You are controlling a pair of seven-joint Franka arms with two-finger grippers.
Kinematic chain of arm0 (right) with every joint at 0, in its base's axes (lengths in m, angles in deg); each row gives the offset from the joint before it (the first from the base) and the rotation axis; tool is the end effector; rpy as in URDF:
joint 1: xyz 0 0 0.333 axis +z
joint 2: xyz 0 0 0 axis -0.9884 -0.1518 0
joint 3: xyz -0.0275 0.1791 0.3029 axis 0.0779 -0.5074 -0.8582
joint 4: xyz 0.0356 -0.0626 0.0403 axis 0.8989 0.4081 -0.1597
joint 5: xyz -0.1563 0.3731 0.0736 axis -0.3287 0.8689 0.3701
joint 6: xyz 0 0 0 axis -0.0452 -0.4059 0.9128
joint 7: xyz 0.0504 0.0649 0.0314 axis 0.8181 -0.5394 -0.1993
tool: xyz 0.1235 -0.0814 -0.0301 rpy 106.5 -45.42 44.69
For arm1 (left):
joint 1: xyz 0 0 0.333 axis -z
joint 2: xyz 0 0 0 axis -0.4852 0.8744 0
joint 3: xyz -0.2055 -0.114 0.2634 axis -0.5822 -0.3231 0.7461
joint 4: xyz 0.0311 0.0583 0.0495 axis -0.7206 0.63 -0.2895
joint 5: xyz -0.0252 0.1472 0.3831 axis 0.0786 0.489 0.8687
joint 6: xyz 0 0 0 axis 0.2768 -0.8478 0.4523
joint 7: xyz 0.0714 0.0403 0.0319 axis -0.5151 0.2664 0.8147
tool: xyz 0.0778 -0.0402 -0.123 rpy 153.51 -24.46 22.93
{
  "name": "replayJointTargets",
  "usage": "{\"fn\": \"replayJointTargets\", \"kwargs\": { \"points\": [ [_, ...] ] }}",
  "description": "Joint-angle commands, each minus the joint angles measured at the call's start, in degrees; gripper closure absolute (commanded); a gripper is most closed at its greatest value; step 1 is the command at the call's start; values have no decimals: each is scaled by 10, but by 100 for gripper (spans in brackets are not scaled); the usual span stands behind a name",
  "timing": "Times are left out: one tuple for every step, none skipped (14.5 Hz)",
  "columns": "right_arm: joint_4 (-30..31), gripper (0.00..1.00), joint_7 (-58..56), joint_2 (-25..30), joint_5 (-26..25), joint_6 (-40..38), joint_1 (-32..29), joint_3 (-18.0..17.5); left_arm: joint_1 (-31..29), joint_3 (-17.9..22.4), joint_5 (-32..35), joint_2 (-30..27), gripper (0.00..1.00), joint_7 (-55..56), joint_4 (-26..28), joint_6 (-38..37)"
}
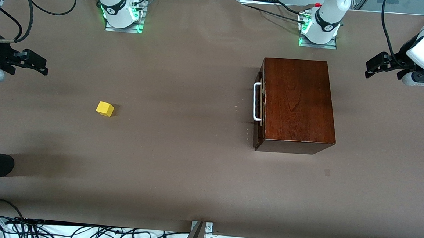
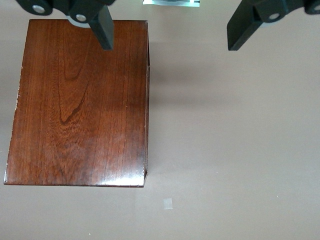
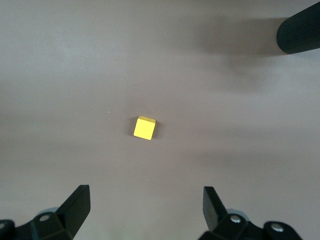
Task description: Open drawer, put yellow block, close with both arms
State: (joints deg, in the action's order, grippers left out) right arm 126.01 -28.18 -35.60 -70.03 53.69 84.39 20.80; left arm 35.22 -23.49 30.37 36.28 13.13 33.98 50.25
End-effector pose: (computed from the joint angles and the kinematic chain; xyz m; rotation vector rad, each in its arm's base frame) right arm 0.5973 0.0040 0.5887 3.1253 0.0913 -0.0795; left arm 0.5282 -0.0346 0.6019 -3.1310 -0.0652 0.1302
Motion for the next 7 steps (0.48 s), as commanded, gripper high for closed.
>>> {"fn": "replayJointTargets", "kwargs": {
  "points": [
    [2, 0, -6, 3, -6, 2, -2, -3, -4, -2, 2, -16, 0, -10, 4, -4],
    [3, 0, -6, 3, -6, 2, -2, -3, -3, -2, 2, -16, 0, -10, 0, -6],
    [3, 0, -6, 3, -6, 2, -2, -3, -3, -1, 2, -7, 0, -10, -11, -7],
    [3, 0, -6, 3, -6, 2, -2, -3, -3, -1, 3, 1, 0, -8, -20, -9],
    [3, 0, -6, 3, -6, 2, -2, -3, -3, -1, 3, 2, 0, -6, -20, -9],
    [3, 0, -6, 1, -6, 3, -2, -3, -3, -1, 3, 2, 0, -6, -20, -8],
    [3, 0, -6, -1, -6, 2, -2, -3, -3, -1, 3, 2, 0, -6, -20, -8]
  ]
}}
